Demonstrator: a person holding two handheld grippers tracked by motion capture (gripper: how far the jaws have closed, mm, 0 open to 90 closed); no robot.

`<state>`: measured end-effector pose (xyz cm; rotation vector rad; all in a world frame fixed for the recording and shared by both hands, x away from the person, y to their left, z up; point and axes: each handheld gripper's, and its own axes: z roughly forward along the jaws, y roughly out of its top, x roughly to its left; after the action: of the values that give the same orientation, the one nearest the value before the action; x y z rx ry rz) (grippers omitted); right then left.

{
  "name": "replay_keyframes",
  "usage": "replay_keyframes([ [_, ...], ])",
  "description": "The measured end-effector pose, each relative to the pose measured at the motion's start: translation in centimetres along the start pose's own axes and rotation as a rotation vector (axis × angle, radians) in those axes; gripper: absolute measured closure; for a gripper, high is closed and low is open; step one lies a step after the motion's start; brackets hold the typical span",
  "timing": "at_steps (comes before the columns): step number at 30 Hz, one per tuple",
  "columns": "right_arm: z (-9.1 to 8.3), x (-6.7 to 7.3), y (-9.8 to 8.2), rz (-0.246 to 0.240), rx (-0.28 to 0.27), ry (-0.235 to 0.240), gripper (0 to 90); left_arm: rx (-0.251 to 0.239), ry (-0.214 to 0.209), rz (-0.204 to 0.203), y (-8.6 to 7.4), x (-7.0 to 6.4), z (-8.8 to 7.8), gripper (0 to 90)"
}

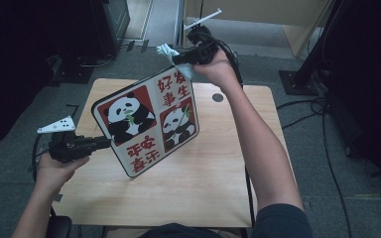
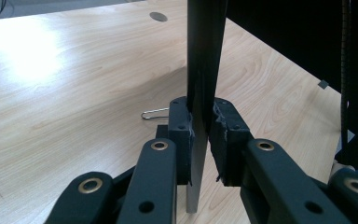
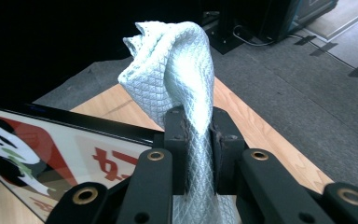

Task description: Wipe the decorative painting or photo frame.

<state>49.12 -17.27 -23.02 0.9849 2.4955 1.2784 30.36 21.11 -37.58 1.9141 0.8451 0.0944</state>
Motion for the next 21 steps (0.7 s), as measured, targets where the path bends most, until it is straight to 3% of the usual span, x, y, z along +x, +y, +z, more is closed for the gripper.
replay_keyframes([
  [10, -0.7, -1.1, -0.5, 0.025, -0.011, -0.037, 79.5, 0.000, -0.001, -0.001, 0.0, 0.0, 0.0, 79.2],
  [21, -1.2, -2.7, -1.6, 0.057, 0.029, -0.064, 79.5, 0.003, 0.001, 0.002, 0.0, 0.0, 0.0, 79.0],
])
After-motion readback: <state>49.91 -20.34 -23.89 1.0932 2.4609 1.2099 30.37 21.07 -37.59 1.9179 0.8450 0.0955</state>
